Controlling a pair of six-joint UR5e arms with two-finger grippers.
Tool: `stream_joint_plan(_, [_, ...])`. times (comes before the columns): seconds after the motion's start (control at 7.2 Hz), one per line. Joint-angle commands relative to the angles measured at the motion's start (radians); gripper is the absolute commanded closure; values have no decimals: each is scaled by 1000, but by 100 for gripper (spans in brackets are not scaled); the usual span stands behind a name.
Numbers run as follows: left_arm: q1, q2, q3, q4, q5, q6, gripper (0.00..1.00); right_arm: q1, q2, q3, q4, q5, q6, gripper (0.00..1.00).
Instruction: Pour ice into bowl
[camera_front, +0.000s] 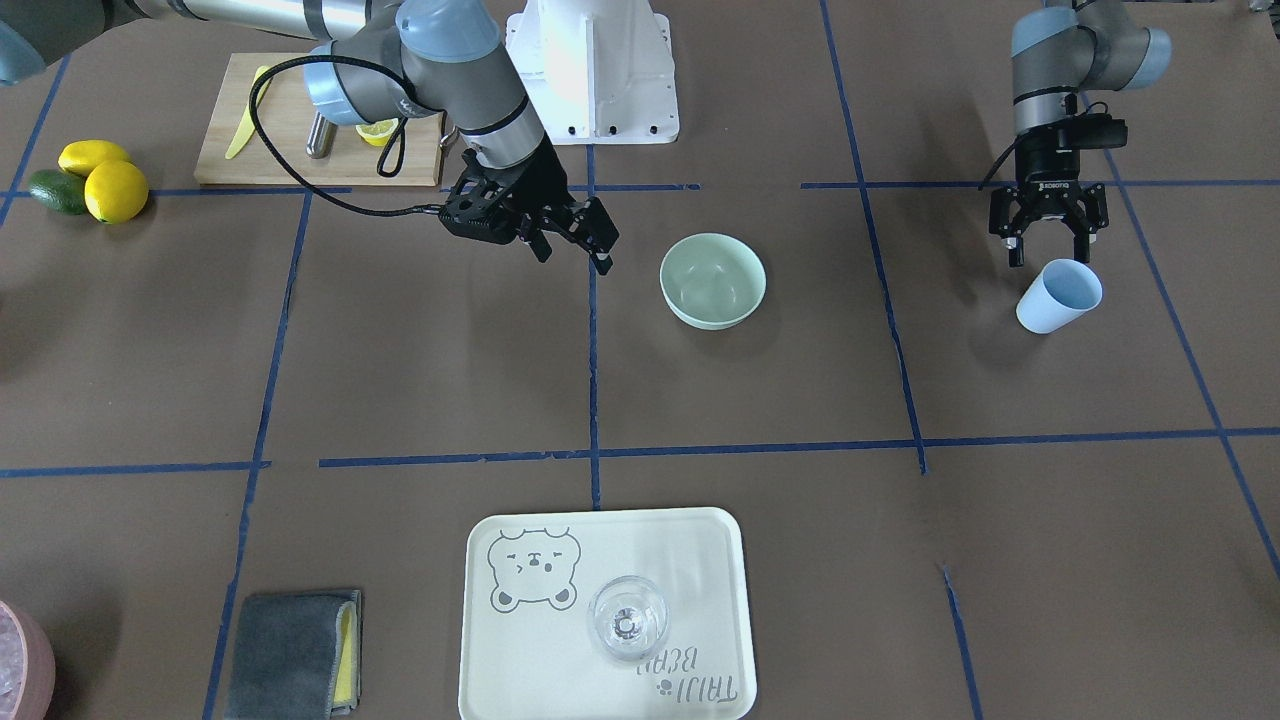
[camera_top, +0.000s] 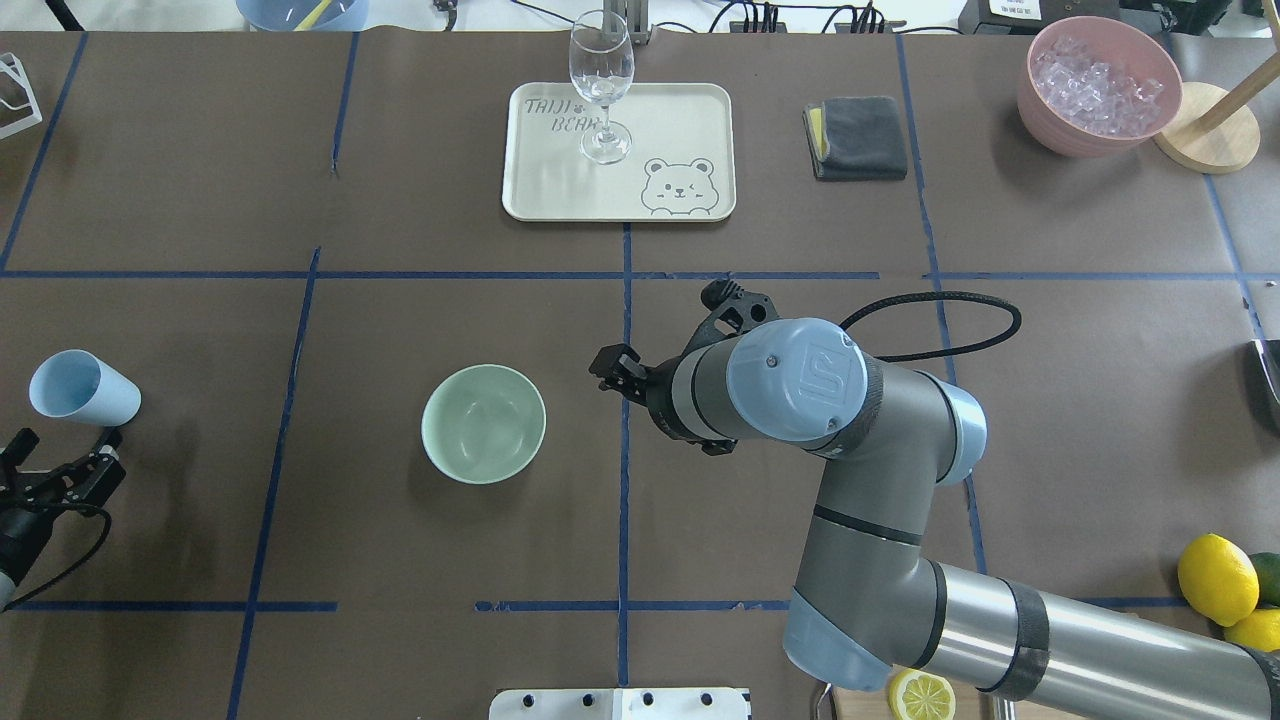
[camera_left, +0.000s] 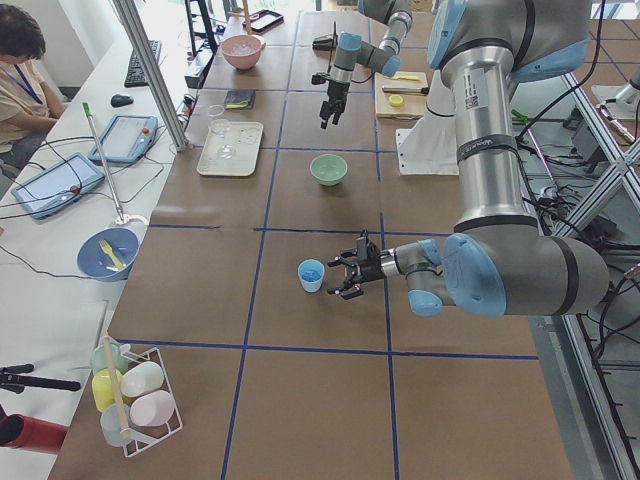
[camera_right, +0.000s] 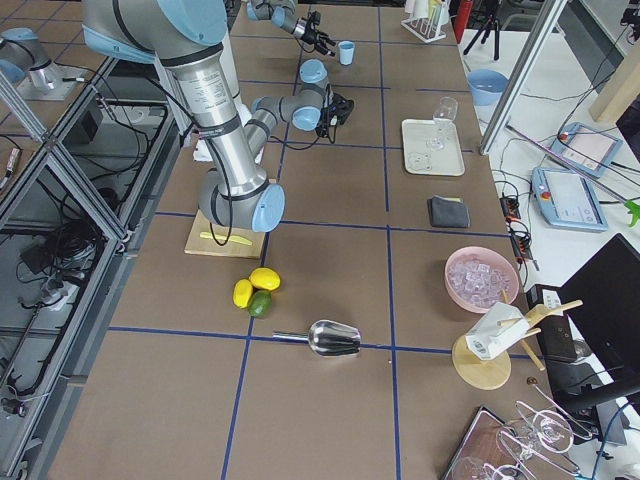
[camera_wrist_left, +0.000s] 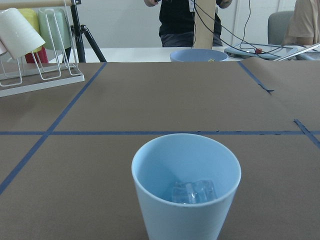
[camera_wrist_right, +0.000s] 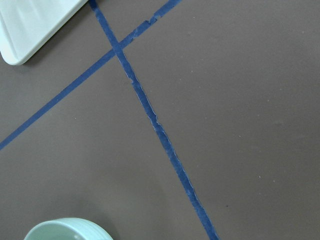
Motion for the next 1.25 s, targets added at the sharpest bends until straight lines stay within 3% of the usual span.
stream_joint_plan(0.0, [1, -48, 43, -1, 47, 0, 1, 0, -1, 0, 0, 0, 0, 0])
stream_joint_plan(1.11, [-75, -108, 116, 7, 44, 6, 1, 0, -2, 15, 0, 0, 0, 0])
